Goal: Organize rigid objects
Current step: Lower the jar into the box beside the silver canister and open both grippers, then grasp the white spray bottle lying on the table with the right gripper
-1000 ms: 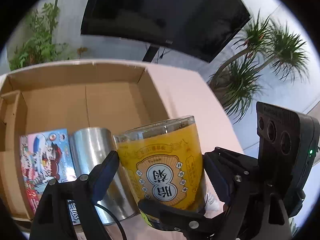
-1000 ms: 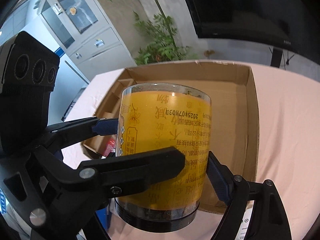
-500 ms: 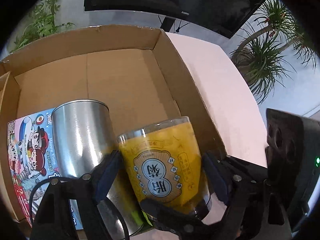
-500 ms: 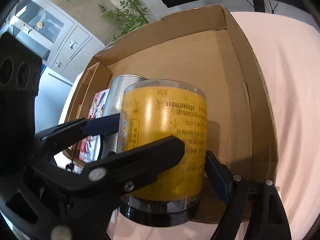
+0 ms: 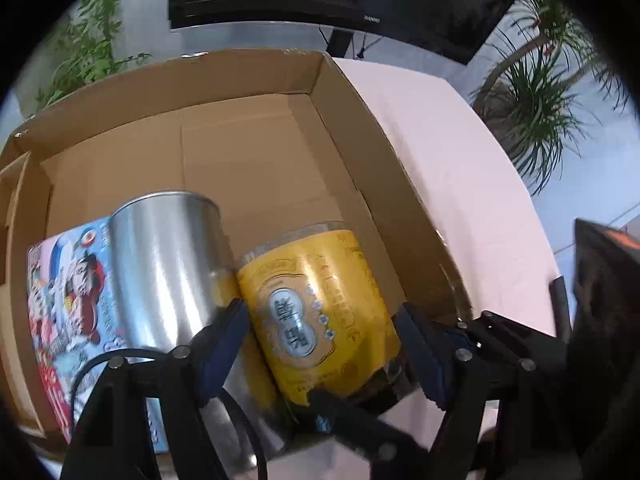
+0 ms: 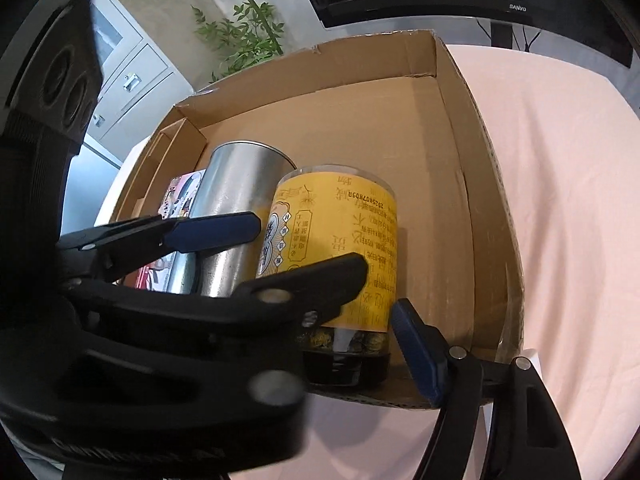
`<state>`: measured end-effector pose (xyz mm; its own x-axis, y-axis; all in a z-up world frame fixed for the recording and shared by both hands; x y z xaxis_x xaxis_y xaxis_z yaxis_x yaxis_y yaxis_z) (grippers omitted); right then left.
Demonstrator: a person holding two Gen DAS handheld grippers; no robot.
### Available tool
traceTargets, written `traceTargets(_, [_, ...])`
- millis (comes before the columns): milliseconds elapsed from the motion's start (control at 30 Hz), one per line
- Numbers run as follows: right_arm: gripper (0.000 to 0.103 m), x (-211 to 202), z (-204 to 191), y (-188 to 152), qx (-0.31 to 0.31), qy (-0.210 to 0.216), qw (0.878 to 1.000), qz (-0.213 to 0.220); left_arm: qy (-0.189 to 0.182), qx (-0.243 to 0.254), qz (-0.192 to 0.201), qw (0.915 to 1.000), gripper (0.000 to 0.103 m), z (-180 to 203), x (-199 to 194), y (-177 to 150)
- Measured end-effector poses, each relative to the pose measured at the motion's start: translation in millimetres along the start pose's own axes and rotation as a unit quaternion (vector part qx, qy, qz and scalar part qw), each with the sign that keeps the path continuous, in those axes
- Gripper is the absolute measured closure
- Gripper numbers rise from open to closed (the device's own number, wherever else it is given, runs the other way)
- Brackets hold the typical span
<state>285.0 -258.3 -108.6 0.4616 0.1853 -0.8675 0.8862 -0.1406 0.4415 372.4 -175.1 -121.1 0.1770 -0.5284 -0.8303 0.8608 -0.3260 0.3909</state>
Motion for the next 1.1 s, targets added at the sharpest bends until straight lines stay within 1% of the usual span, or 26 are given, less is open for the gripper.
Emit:
traceTargets(33, [0.031, -2, 1, -3, 0.002, 0.003, 1.0, 0.0, 0.015, 0.003, 0.011, 0.9998, 0.029, -1, -9, -1])
traceTargets(67, [0.031, -7, 1, -5, 0.003, 0.006, 1.0, 0.001, 0.047, 0.017, 0.041, 0.9979, 0.029, 1, -27, -3])
traceTargets(100, [0.027, -7, 1, -5, 0.003, 0.006, 1.0, 0.001, 0.062, 0.031, 0.065, 0.9955, 0.029, 3, -42, -5])
traceTargets(133, [0.022, -25, 1, -12, 0.004, 0.018, 1.0, 0.022, 0.078, 0.053, 0.104, 0.9901, 0.029, 9, -65, -11])
traceTargets(167, [0.011, -25, 1, -12, 0.004, 0.018, 1.0, 0.022, 0.086, 0.075, 0.132, 0.9847, 0.028, 15, -84, -17])
traceTargets(200, [0.004, -55, 6, -24, 0.002, 0.03, 0.997, 0.07, 0.092, 0.098, 0.155, 0.9787, 0.027, 21, -100, -25])
traceTargets(233, [0.002, -70, 13, -32, 0.003, 0.027, 0.995, 0.095, 0.1, 0.119, 0.175, 0.9722, 0.022, 27, -114, -34])
traceTargets(267, [0.001, -83, 25, -42, 0.006, 0.012, 0.993, 0.119, 0.117, 0.15, 0.203, 0.9607, 0.018, 35, -133, -48])
traceTargets(333, [0.001, -99, 54, -62, 0.008, -0.041, 0.988, 0.146, 0.141, 0.178, 0.224, 0.9478, 0.018, 41, -149, -72])
traceTargets(400, [0.001, -103, 89, -82, -0.003, -0.104, 0.984, 0.144, 0.151, 0.18, 0.216, 0.9477, 0.018, 43, -151, -92])
traceTargets(433, [0.001, -100, 101, -90, -0.007, -0.123, 0.983, 0.134, 0.147, 0.175, 0.208, 0.9512, 0.018, 43, -148, -104])
traceTargets(467, [0.006, -93, 114, -100, -0.01, -0.139, 0.984, 0.113, 0.141, 0.171, 0.199, 0.9547, 0.018, 46, -143, -112])
traceTargets(500, [0.015, -93, 114, -100, -0.01, -0.139, 0.984, 0.113, 0.135, 0.17, 0.19, 0.9574, 0.018, 48, -139, -118])
traceTargets(567, [0.028, -78, 127, -118, -0.006, -0.127, 0.989, 0.074, 0.119, 0.175, 0.175, 0.9615, 0.018, 53, -130, -128])
traceTargets(600, [0.036, -59, 132, -134, -0.002, -0.117, 0.993, 0.03, 0.113, 0.174, 0.169, 0.9636, 0.018, 56, -124, -134])
traceTargets(633, [0.043, -59, 132, -134, -0.002, -0.117, 0.993, 0.03, 0.107, 0.175, 0.163, 0.965, 0.018, 60, -120, -137])
traceTargets(667, [0.054, -49, 131, -142, -0.009, -0.124, 0.992, 0.012, 0.098, 0.18, 0.158, 0.9658, 0.018, 64, -118, -142])
traceTargets(700, [0.058, -44, 129, -147, -0.02, -0.132, 0.991, 0.008, 0.091, 0.186, 0.155, 0.966, 0.018, 67, -117, -144])
traceTargets(767, [0.061, -42, 119, -155, -0.041, -0.117, 0.992, 0.014, 0.072, 0.207, 0.14, 0.9657, 0.018, 80, -109, -152])
traceTargets(800, [0.06, -43, 105, -165, -0.079, -0.107, 0.991, 0.026, 0.061, 0.218, 0.126, 0.9658, 0.018, 88, -103, -153])
traceTargets(833, [0.059, -44, 102, -170, -0.1, -0.107, 0.989, 0.034, 0.049, 0.232, 0.109, 0.9654, 0.018, 95, -95, -157])
traceTargets(900, [0.055, -53, 87, -184, -0.161, -0.082, 0.981, 0.068, 0.03, 0.255, 0.083, 0.9628, 0.018, 108, -82, -163])
traceTargets(933, [0.054, -53, 87, -184, -0.161, -0.082, 0.981, 0.068, 0.014, 0.268, 0.073, 0.9606, 0.018, 116, -75, -164])
traceTargets(967, [0.055, -61, 88, -197, -0.194, -0.076, 0.974, 0.085, 0.0, 0.278, 0.059, 0.9588, 0.018, 123, -65, -165])
traceTargets(1033, [0.057, -62, 89, -203, -0.204, -0.078, 0.973, 0.08, -0.012, 0.287, 0.04, 0.9569, 0.018, 132, -50, -163])
traceTargets(1100, [0.057, -63, 96, -218, -0.195, -0.077, 0.975, 0.072, -0.027, 0.298, 0.03, 0.9538, 0.018, 139, -37, -158])
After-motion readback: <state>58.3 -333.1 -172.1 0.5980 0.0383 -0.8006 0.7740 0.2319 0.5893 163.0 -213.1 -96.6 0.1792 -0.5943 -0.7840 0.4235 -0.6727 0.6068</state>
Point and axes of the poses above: each gripper's, at about its wrist camera, not at the fingertips, and x roughly the way its jaws point, z to its right, y to its top, the point moved 8 cm from there along x, roughly the way its jaws point, and after that the axes turned 9 degrees about -y, right-handed, at the moved point
